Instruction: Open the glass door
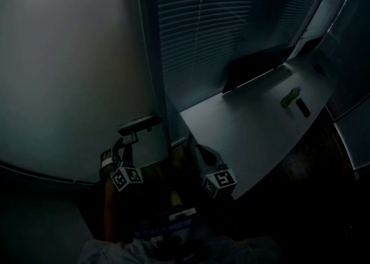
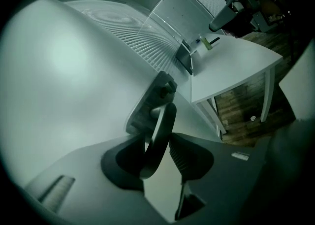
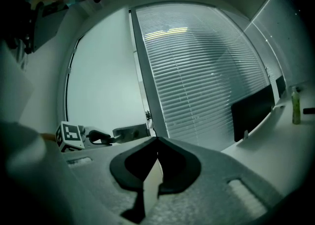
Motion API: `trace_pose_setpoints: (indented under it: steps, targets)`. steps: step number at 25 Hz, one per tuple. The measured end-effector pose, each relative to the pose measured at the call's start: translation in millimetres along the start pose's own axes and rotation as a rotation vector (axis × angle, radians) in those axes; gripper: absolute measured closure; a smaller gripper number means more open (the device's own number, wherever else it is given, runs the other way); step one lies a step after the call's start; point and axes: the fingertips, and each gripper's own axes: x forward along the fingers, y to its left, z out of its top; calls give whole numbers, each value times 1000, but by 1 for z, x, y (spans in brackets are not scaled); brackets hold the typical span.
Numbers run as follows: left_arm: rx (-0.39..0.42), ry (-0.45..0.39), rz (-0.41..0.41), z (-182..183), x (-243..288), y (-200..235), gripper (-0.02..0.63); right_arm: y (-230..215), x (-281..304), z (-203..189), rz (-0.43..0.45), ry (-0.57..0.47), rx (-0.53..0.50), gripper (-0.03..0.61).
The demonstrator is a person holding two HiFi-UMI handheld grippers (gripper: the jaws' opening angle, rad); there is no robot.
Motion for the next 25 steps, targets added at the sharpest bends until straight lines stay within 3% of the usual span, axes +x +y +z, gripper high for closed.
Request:
trace_pose_setpoints:
  steps: [25]
  targets:
    - [42,-74,-67,-1,-55,-45,453,44,-80,-5,-69,-36,-37,577]
